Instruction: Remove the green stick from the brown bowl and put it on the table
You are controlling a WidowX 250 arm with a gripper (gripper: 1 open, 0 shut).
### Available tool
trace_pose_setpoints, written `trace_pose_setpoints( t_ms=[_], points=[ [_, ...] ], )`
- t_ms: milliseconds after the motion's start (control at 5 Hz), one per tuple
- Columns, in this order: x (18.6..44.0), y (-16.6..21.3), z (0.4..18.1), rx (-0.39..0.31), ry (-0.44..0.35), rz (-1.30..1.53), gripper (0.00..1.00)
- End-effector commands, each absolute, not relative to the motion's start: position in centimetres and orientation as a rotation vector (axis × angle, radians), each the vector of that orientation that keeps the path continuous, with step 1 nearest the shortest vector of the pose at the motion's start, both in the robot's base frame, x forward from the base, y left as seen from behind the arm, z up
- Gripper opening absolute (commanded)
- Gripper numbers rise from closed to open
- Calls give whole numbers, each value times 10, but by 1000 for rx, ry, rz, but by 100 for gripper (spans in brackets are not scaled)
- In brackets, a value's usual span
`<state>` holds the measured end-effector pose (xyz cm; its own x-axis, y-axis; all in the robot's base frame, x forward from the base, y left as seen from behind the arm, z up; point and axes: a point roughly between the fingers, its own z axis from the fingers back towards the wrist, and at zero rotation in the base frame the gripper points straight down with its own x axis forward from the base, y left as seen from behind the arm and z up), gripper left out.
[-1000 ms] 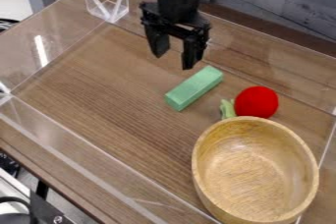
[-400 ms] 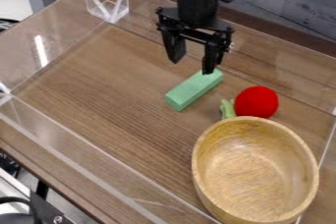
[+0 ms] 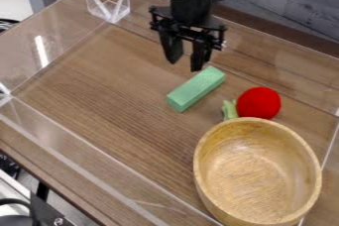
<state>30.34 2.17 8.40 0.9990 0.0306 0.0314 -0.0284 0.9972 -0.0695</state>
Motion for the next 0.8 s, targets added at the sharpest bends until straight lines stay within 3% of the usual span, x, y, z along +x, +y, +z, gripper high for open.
trace_pose_setpoints(
  t_ms=[0, 200, 600],
  points=[
    [312, 34, 120, -69, -137, 53, 100],
    [306, 59, 120, -55, -174, 84, 100],
    [310, 112, 96, -23, -213, 103, 100]
  ],
)
